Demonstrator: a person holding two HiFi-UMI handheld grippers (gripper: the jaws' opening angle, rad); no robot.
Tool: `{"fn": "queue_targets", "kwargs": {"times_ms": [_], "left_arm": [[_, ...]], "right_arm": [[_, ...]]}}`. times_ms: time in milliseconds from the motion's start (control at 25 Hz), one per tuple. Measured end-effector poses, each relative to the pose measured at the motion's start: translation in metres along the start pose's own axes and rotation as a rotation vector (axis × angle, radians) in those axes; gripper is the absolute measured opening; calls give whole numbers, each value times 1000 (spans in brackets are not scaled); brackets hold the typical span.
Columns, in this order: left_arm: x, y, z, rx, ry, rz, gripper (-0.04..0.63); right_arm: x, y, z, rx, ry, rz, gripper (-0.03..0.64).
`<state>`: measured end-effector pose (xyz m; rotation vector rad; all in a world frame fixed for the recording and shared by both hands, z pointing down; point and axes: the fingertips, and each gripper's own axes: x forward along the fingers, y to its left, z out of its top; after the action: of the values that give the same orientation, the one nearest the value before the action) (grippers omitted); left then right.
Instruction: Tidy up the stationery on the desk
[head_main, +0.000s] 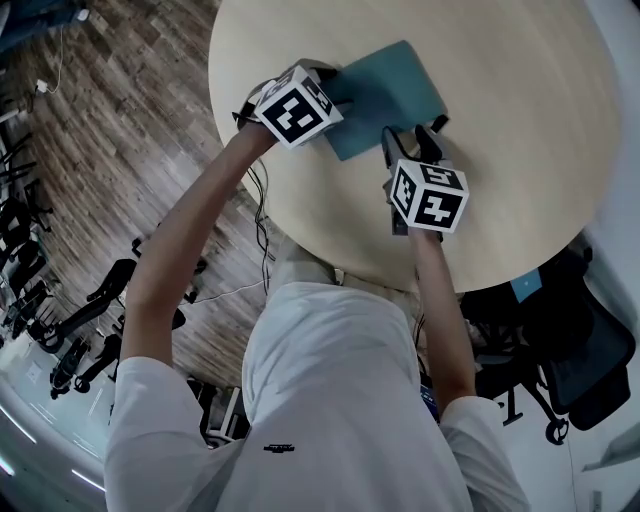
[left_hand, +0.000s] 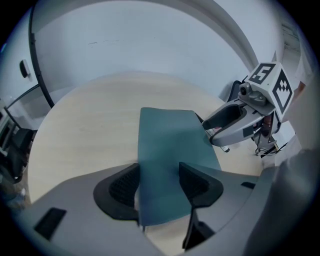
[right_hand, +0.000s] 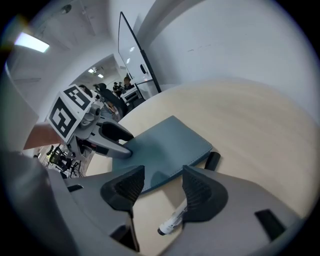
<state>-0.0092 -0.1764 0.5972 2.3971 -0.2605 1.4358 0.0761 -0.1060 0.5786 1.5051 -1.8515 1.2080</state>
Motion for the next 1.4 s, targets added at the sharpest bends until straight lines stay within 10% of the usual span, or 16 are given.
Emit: {"fn": "queue_targets", "kwargs": {"times_ms": [640,1400], "left_arm": [[3,-84,-25,-149,-67,6,256],[15,-147,-26,-256,-96,43,255]], "right_arm": [[-14,11,-18,-179,30,17,230],[-54,-43,-29,-139,-12,-59,230]]}}
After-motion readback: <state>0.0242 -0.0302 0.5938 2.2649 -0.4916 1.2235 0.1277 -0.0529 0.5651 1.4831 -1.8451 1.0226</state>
